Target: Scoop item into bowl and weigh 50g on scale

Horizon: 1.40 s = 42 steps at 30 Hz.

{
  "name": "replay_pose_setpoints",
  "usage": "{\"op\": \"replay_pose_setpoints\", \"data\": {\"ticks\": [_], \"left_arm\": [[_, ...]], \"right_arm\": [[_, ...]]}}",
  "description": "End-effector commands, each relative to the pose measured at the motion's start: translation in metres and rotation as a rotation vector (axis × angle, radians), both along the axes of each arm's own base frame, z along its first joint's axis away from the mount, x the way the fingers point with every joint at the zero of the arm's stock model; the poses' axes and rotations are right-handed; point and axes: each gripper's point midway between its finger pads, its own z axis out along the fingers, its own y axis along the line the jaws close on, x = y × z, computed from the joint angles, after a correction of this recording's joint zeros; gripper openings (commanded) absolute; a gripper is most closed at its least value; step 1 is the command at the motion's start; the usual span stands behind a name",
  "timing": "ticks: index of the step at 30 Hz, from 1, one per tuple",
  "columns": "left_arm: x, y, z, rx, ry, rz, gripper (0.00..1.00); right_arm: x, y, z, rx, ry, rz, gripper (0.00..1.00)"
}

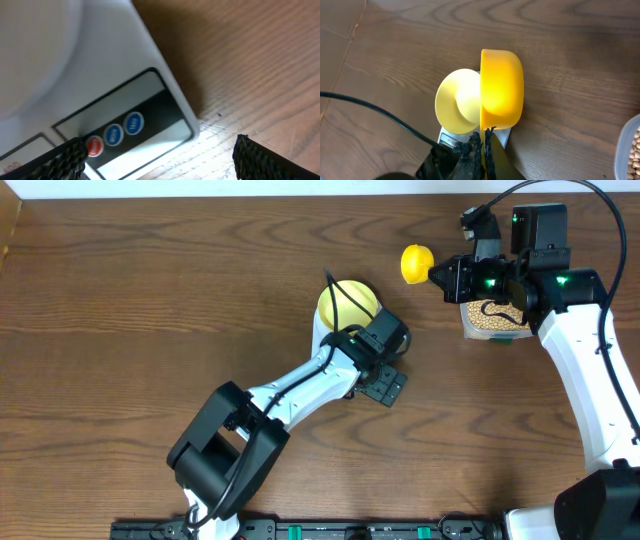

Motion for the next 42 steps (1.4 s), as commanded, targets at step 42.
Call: {"op": "replay_pose_setpoints", "data": {"ticks": [42], "left_arm": [[-0.0046,-0.0028,-0.0035,0.017,0.001,-0.021,0.94]], "right_arm": [[0.0004,0.0019,0.0094,-0.011,-0.034,0.024,0.01]]}}
